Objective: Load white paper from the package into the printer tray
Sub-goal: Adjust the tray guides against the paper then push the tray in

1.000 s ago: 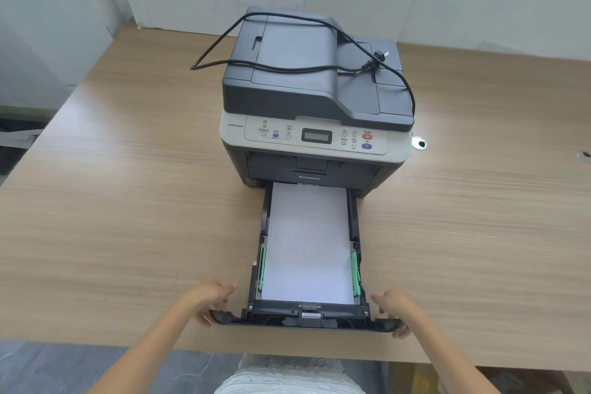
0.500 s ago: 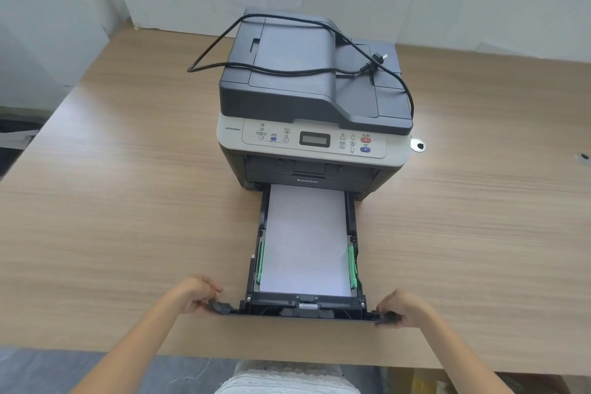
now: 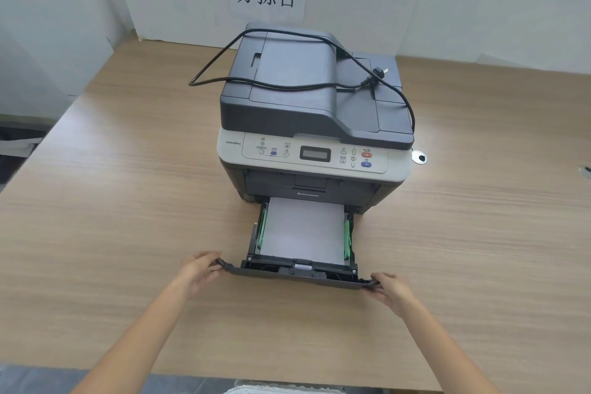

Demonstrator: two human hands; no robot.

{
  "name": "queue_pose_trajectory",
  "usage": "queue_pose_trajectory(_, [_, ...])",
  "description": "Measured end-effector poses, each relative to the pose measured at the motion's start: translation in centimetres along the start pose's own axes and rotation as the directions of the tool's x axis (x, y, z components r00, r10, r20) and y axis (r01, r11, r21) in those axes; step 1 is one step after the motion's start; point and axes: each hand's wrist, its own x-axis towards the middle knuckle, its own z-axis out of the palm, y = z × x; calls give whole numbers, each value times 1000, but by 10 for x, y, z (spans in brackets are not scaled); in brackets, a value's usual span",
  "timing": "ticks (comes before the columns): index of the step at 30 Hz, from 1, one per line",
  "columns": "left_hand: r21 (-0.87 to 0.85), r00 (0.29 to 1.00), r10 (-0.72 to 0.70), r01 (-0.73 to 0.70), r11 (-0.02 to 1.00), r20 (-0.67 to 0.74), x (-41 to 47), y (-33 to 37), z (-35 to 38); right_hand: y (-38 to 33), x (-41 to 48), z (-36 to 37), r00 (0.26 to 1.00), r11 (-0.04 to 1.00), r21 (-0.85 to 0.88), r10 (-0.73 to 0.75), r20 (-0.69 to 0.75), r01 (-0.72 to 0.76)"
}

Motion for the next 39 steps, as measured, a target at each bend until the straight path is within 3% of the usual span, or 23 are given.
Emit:
queue_pose_trajectory(4, [-114,997,71,-67,991,38,2,-1,5,-6,3,9,995,991,87,-103,-12,104])
queue_pose_trajectory(8, [-109,989,134,-127,986,58,5,5,19,-11,6,21,982,973,135,-190,1,188])
queue_pose_trajectory(12, [-71,980,199,-196,978,26,15,11,38,-10,13,38,967,967,34,-253,-29,254])
queue_pose_trajectory(15, [106,962,271,-271,957,13,22,16,47,-16,19,53,951,954,-67,-297,-90,292])
queue_pose_trajectory(19, [431,925,378,-355,830,34,25,29,52,-26,28,50,915,908,-250,-378,-140,336])
queue_pose_trajectory(23, [647,880,454,-426,633,136,35,46,53,-37,33,37,870,789,-461,-488,-69,406])
queue_pose_trajectory(27, [706,836,469,-513,487,285,51,63,51,-53,38,29,837,695,-529,-545,53,487])
queue_pose_trajectory(32, [639,789,427,-611,468,442,63,73,47,-71,45,26,855,700,-503,-484,188,507])
queue_pose_trajectory(36, [687,825,409,-557,467,390,67,79,50,-85,50,29,826,674,-481,-496,268,561])
queue_pose_trajectory(39, [653,802,457,-587,479,385,75,84,55,-92,59,32,810,666,-467,-531,250,581])
